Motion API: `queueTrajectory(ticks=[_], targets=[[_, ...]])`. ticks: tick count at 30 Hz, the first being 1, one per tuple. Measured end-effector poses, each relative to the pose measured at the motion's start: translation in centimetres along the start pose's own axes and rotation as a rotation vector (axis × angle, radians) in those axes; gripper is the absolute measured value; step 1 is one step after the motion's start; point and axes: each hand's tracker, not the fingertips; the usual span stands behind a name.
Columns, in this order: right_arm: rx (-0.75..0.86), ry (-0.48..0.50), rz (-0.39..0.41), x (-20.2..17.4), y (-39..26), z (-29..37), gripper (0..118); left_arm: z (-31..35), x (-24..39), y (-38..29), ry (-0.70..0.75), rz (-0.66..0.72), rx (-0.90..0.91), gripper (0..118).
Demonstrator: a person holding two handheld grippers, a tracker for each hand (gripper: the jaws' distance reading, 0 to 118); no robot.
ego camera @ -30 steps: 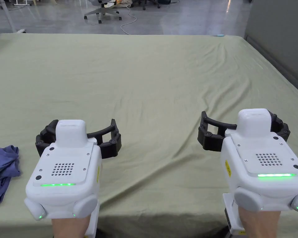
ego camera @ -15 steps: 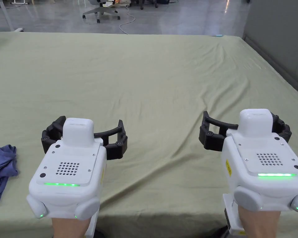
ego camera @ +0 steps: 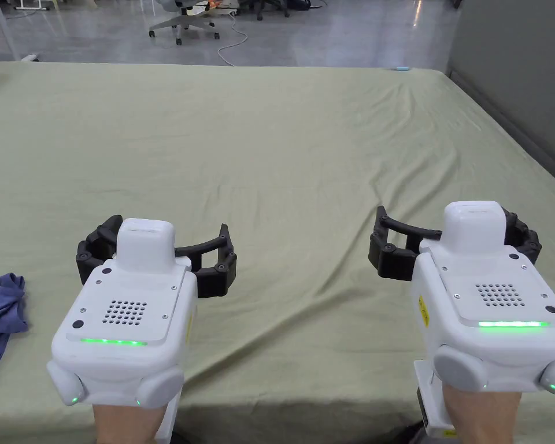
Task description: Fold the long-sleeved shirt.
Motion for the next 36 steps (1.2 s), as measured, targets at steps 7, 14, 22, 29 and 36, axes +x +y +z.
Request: queueTrajectory(ticks=[7,14,22,29,36], targets=[[0.001,0.004,0.000,-0.21,0.05,-0.15,118,-0.06,-0.45,0.12,-0.004,0.006,-0.005,118],[-0.003,0.009,0.002,-0.27,0.03,-0.15,118,-0.02,-0.35,0.20,-0.004,0.005,-0.005,118],[-0.006,0.004,-0.001,-0.19,-0.06,-0.18,118,-0.06,-0.14,-0.16,-0.004,-0.005,-0.009,118],[-0.012,0.000,-0.001,-0.21,-0.20,-0.21,118,0.06,-0.08,-0.38,-0.005,-0.006,-0.016,118],[-0.015,-0.006,0.002,-0.21,-0.33,-0.22,118,0.04,-0.02,-0.46,-0.003,-0.008,-0.017,118]])
